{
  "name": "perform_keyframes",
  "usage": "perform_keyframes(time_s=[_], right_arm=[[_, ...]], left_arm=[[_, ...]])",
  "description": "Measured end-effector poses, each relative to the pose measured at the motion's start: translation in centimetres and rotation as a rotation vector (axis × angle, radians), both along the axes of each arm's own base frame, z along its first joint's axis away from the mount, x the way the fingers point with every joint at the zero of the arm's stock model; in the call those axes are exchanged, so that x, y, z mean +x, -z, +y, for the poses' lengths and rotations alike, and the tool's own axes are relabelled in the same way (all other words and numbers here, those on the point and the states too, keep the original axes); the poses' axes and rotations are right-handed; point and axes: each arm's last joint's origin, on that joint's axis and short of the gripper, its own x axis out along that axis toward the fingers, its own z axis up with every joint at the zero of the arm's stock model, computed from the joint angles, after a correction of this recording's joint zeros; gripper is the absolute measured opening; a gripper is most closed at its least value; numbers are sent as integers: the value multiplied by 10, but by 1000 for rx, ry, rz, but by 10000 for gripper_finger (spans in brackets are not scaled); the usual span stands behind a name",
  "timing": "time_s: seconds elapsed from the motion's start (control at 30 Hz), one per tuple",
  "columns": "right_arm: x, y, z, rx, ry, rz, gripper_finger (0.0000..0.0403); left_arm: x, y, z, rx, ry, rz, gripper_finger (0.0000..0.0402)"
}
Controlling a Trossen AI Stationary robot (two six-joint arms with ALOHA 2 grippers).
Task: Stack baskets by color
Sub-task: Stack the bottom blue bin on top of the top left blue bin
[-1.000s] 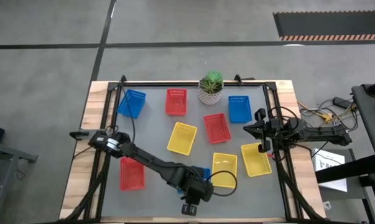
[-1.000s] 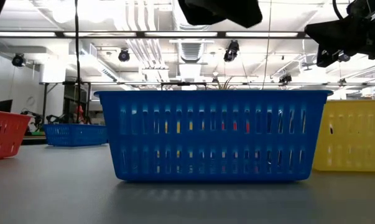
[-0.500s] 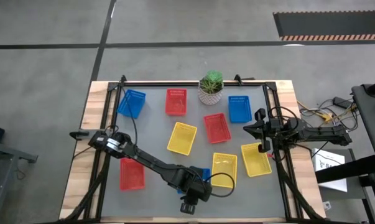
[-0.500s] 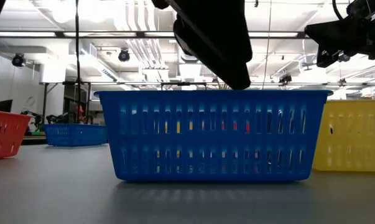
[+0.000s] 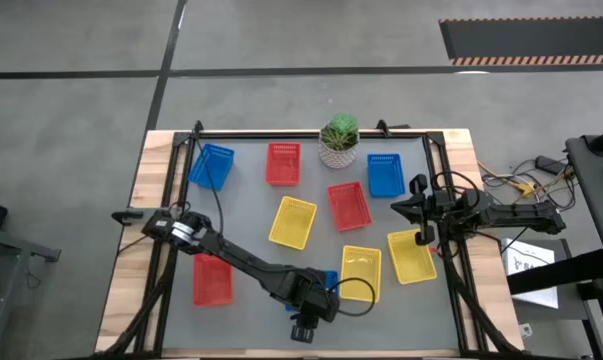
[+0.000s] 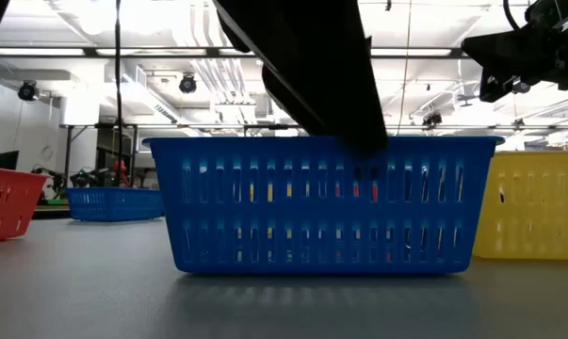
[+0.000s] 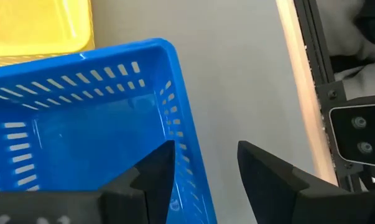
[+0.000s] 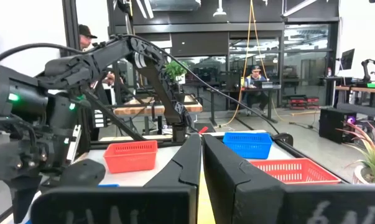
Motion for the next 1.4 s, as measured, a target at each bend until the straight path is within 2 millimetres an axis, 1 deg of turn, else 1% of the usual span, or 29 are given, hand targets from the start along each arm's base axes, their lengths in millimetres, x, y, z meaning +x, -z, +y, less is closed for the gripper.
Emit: perform_keyframes(time_s=[0.1,0.2,0.3,0.5,0.6,0.67,0.77,0.93,1.1,1.2,1.3,1.4], right_arm=[[0,0,0,5,-1,1,9],[0,0,0,4,-1,1,9],[0,0,0,3,0,1,9],[0,0,0,2,0,1,9],[0,0,0,2,0,1,9],[0,0,0,2,0,1,9],[0,0,0,2,0,1,9],[0,0,0,2,0,2,9],[0,0,0,3,0,3,9],[0,0,0,5,-1,2,9],[0,0,0,14,-3,4,9],[0,1,0,15,-3,8,9]], left_arm=[[0,1,1,-10,4,7,157],[0,1,1,-10,5,13,138],[-2,1,1,-6,8,25,103],[-3,-1,2,-7,13,33,16],[-4,-7,1,-21,18,26,7],[-7,-16,2,-23,23,20,6],[-15,-41,6,-36,23,-10,3],[-35,-97,17,-51,-2,-142,2],[-62,-154,35,12,-114,-328,2],[-79,-184,48,59,-192,-430,1],[-96,-207,61,118,-282,-518,1],[-110,-222,77,217,-405,-567,1]])
